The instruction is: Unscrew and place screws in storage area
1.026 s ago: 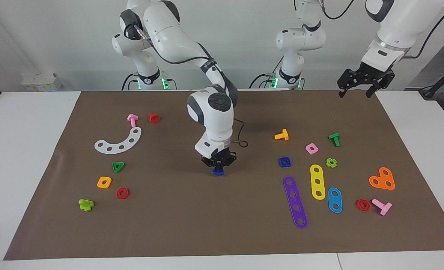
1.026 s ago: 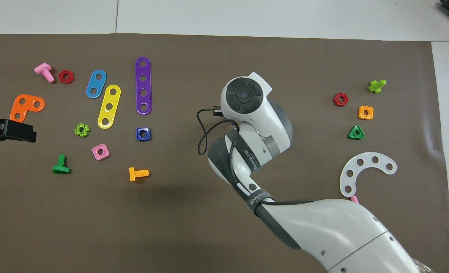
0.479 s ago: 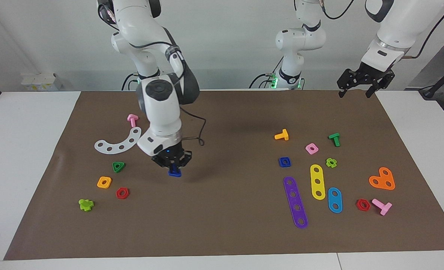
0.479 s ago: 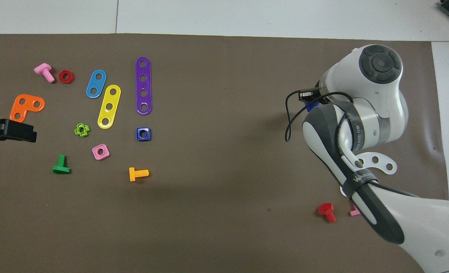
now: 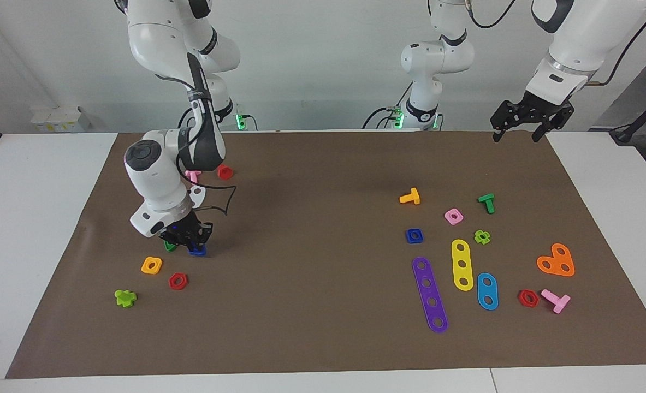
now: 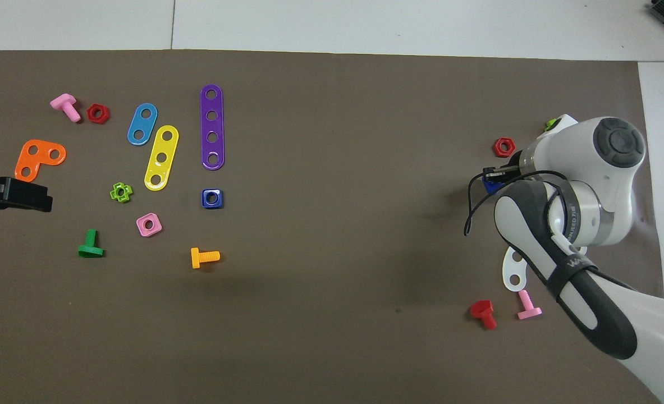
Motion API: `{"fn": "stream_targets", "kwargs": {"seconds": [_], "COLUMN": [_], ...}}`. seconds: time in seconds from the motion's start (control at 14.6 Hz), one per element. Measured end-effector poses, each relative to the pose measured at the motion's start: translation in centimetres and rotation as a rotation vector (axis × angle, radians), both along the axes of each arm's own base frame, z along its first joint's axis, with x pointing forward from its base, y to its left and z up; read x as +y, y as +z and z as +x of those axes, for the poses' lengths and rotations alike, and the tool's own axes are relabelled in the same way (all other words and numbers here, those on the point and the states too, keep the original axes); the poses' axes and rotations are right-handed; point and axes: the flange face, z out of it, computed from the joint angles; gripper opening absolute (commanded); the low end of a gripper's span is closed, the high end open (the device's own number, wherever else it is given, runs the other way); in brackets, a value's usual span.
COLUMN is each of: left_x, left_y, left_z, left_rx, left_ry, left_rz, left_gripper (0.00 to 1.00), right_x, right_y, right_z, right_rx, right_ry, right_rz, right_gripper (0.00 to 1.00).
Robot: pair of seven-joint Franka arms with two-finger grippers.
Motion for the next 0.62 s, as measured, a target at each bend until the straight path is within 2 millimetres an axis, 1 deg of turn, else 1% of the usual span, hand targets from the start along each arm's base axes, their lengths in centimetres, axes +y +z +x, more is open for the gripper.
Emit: {"fn": "stream_targets", "kwargs": {"seconds": [0.14, 0.27, 0.55, 0.62], "left_x": [0.8, 1.1, 1.2, 1.2], "left_y": [0.0, 0.0, 0.0, 0.0], "left_z": [0.0, 0.0, 0.0, 0.0], "left_rx": [0.0, 0.0, 0.0, 0.0], "left_ry": [0.014, 0.021, 0.022, 0.022], "left_rz": [0.0, 0.0, 0.0, 0.0], "left_gripper": [1.0, 1.0, 1.0, 1.0], "right_x": [-0.5, -0.5, -0.2, -0.2], "right_y": [-0.2, -0.6, -1.0, -1.0], "right_z": [-0.9, -1.7, -1.9, -1.8], "right_rx": [0.012, 0.024, -0.003, -0.01], "right_ry": [0.002, 0.003, 0.0, -0.01], "right_rz": [0.0, 0.001, 0.008, 0.02], "right_gripper": [0.0, 0.0, 0.0, 0.02]}}
